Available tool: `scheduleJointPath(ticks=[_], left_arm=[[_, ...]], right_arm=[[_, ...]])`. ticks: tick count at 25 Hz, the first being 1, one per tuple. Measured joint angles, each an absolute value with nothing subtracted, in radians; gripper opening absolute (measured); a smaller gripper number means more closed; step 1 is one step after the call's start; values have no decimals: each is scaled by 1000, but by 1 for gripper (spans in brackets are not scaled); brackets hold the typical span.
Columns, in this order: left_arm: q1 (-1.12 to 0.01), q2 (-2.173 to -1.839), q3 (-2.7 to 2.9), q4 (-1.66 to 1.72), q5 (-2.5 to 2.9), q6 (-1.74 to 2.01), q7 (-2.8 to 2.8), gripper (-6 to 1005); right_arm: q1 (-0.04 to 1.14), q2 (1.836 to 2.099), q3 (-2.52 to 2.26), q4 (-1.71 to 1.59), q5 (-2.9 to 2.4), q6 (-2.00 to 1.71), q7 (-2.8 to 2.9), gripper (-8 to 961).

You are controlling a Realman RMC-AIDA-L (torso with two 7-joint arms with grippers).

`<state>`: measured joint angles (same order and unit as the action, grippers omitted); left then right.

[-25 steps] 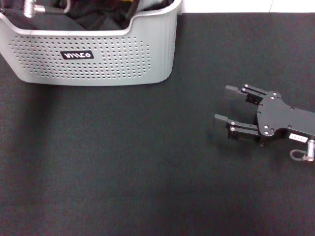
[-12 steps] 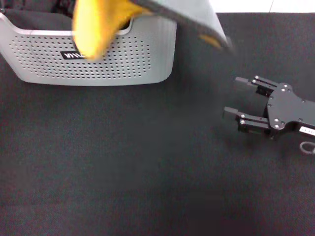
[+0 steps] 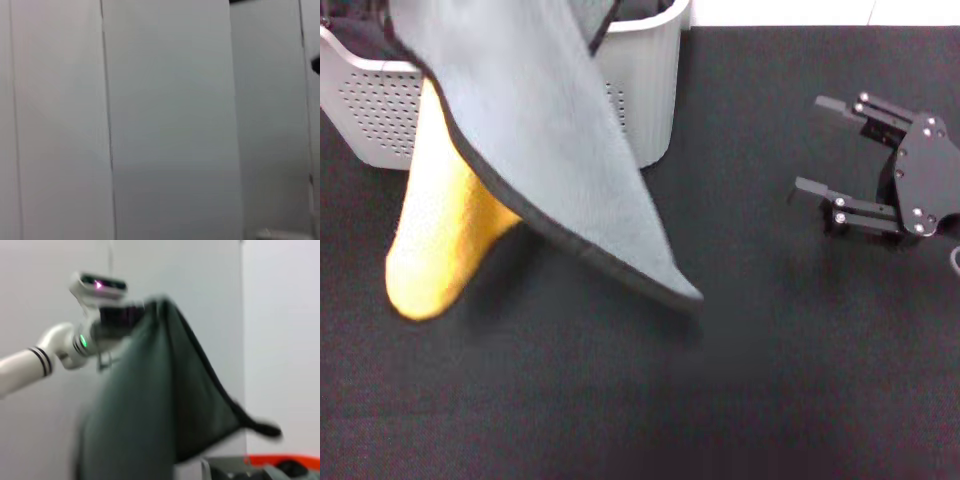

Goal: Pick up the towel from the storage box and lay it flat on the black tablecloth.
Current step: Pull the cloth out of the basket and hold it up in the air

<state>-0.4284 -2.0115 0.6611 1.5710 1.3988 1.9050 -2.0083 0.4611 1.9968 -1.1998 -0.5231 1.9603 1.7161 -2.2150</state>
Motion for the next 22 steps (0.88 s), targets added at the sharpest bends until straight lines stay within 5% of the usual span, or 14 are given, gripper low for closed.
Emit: scheduleJointPath(ticks=[11, 22], left_arm=[[-417, -1947, 806, 1382, 1454, 1968, -1869, 23], [-421, -1950, 844, 1353, 1461, 1971, -1834, 28]], right_arm=[[494, 1998, -1195, -563, 1956, 1713, -2194, 786], [549, 2013, -1204, -555, 1902, 1650, -2174, 782]])
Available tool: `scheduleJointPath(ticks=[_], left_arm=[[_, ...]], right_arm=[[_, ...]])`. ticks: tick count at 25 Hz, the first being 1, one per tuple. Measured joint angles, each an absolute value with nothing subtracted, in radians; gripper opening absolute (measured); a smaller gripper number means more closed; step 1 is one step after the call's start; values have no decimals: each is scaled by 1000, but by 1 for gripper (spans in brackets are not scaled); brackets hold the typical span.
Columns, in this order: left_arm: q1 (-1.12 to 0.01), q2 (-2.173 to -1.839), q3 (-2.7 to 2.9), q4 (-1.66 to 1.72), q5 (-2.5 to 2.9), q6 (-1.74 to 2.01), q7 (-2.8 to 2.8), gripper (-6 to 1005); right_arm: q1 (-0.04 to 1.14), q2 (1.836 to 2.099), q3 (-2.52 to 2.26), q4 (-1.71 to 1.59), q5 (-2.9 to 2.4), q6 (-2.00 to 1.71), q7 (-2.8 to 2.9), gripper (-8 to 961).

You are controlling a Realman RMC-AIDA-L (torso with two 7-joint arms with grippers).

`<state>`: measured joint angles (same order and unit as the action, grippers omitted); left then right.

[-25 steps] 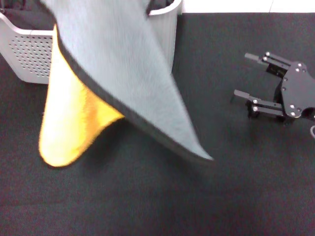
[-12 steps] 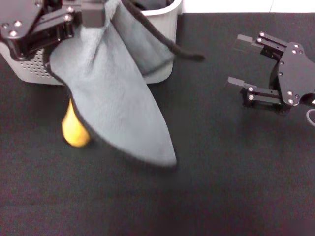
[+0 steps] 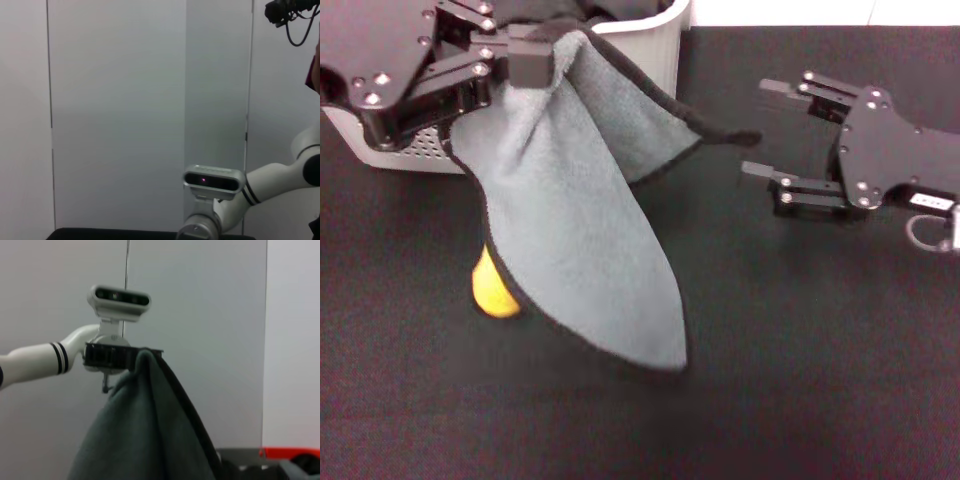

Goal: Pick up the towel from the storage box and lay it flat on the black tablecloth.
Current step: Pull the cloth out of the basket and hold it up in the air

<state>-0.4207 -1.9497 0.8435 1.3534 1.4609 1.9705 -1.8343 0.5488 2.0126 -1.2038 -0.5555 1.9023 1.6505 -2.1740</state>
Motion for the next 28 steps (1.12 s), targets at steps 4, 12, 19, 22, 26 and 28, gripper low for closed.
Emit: scheduleJointPath(ticks=[4, 12, 19, 22, 26, 28], left_arm=[[-420, -1950, 857, 1349, 1461, 1971, -1822, 29], [-431, -1948, 873, 1340, 1461, 1971, -1805, 32], [-446, -1951, 874, 1338, 1460, 1971, -1804, 35], [-447, -1951, 874, 1339, 1460, 1971, -1804, 37], [-447, -1953, 874, 1334, 1460, 1971, -1804, 38], [-446, -1953, 874, 1331, 1460, 1971, -1804, 39]], right_arm=[[582, 2014, -1204, -536, 1887, 1614, -2154, 755], [627, 2014, -1205, -495, 1867, 1571, -2152, 702], [678, 2017, -1234, -466, 1826, 1549, -2132, 638], [684, 2021, -1240, -465, 1816, 1543, -2127, 600], [671, 2023, -1237, -470, 1820, 1556, -2132, 506], [667, 2023, -1234, -470, 1827, 1566, -2131, 419]])
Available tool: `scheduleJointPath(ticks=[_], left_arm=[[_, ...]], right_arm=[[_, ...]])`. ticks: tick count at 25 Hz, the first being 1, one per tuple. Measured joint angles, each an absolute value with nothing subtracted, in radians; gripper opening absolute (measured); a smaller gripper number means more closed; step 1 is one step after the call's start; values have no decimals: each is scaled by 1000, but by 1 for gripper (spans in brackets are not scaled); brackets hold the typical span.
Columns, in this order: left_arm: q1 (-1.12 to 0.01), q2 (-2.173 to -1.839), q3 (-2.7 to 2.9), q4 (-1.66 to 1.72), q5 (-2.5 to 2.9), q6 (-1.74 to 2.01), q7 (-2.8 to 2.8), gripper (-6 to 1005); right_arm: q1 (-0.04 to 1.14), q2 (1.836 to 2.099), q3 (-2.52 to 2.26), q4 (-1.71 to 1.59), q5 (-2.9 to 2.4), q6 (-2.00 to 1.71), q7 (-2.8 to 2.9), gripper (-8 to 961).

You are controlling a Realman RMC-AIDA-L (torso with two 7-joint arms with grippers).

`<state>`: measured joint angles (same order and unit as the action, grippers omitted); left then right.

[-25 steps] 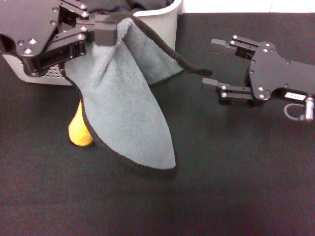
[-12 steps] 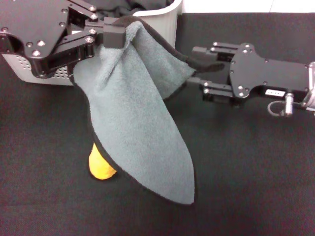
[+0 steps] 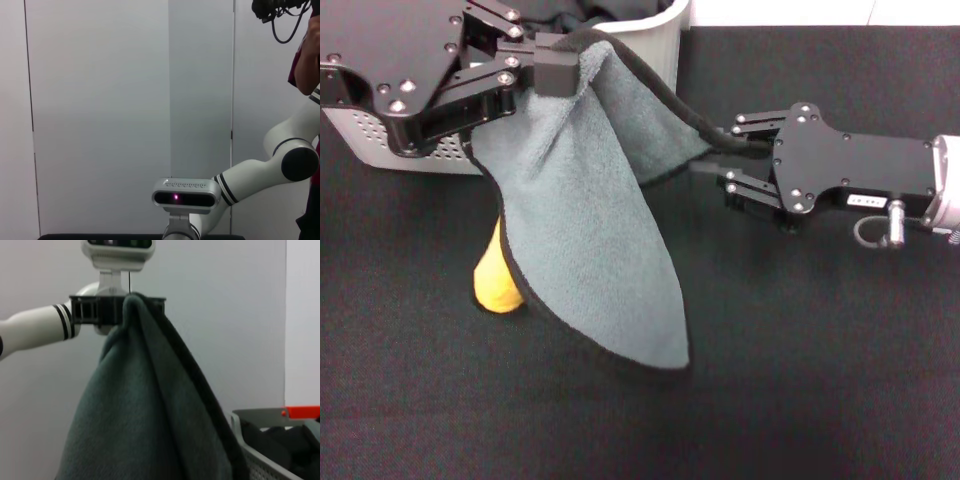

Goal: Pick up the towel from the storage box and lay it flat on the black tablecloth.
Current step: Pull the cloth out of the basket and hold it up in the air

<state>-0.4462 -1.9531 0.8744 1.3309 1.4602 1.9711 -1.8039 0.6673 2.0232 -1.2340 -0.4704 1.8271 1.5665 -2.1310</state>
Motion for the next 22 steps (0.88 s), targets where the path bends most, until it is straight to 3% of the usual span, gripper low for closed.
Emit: scheduleJointPath(ticks=[2, 22], left_arm=[[-445, -1953, 874, 1331, 1460, 1971, -1804, 40], [-446, -1953, 874, 1330, 1462, 1971, -1804, 48]], right_arm=[[662, 2023, -1232, -470, 1833, 1577, -2131, 294], [645, 2019, -1232, -480, 1856, 1621, -2139, 249]])
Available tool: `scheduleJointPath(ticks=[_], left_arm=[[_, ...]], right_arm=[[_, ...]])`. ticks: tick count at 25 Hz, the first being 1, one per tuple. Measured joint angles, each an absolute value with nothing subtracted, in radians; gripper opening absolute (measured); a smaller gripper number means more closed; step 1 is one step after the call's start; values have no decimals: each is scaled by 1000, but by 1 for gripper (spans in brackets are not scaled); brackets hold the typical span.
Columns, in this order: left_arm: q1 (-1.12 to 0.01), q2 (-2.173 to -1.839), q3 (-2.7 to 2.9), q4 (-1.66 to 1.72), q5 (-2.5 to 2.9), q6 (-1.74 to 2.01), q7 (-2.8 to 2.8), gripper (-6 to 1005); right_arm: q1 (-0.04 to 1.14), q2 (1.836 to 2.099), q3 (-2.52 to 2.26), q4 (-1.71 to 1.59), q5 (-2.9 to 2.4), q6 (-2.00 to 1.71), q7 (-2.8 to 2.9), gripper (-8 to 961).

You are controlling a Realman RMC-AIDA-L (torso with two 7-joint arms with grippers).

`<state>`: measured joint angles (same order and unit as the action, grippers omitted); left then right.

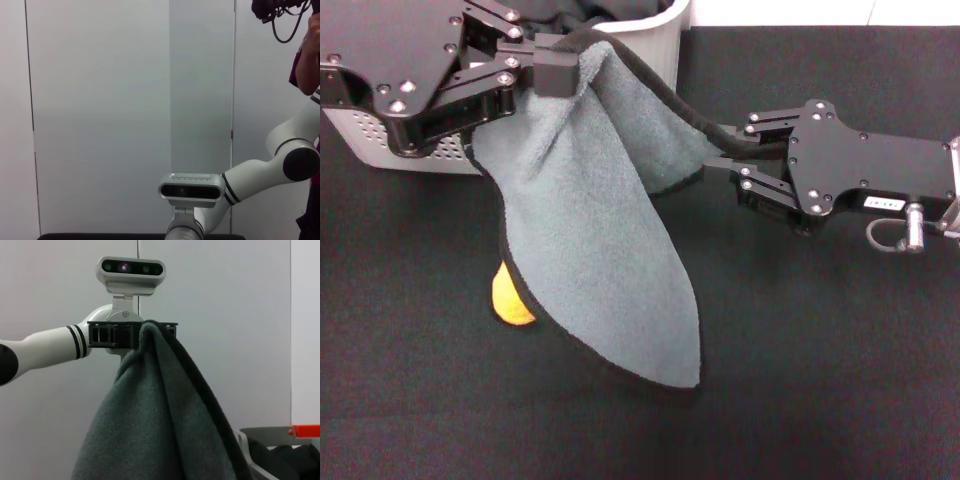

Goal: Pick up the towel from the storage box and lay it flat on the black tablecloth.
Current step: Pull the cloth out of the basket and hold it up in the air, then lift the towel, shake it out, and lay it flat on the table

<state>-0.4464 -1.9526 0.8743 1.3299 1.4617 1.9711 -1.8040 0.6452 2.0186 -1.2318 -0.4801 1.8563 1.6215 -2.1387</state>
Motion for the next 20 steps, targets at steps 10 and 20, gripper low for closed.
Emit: scheduleJointPath(ticks=[10, 20], left_arm=[[-444, -1953, 874, 1330, 1462, 1969, -1804, 52], [-448, -1953, 874, 1252, 1488, 1969, -1784, 56]], right_arm=[[643, 2020, -1232, -480, 1856, 1621, -2189, 90], [639, 2022, -1220, -480, 1864, 1623, -2190, 7]])
